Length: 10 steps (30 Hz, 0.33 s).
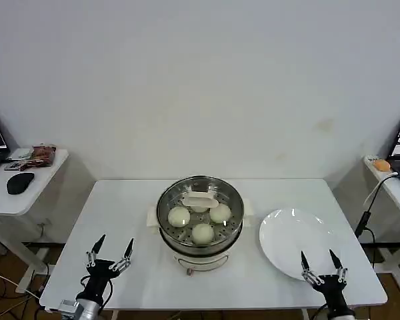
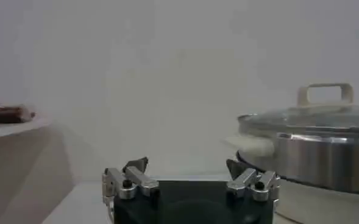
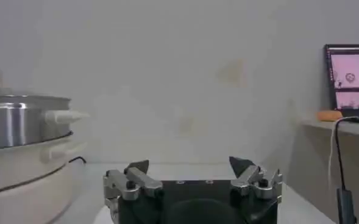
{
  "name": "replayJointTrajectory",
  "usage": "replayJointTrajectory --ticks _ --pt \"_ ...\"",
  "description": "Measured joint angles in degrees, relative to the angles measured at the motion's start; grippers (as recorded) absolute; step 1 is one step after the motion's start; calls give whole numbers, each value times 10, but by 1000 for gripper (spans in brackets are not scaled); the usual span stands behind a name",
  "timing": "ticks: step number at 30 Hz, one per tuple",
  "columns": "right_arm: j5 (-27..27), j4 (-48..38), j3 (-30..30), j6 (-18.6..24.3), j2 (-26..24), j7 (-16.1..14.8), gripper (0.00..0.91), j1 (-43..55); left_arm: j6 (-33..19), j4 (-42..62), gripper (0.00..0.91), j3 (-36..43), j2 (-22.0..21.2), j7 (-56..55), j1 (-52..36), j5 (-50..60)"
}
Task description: Take steamed baozi put them in steamer then cover it.
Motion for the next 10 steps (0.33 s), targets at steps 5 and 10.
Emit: replayJointTrajectory --ticks 5,10 --pt "1 2 0 -1 0 1 907 0 2 -2 907 0 0 0 1 -2" --pt "-2 2 -1 -1 2 1 907 0 3 -2 907 2 -2 -1 1 -4"
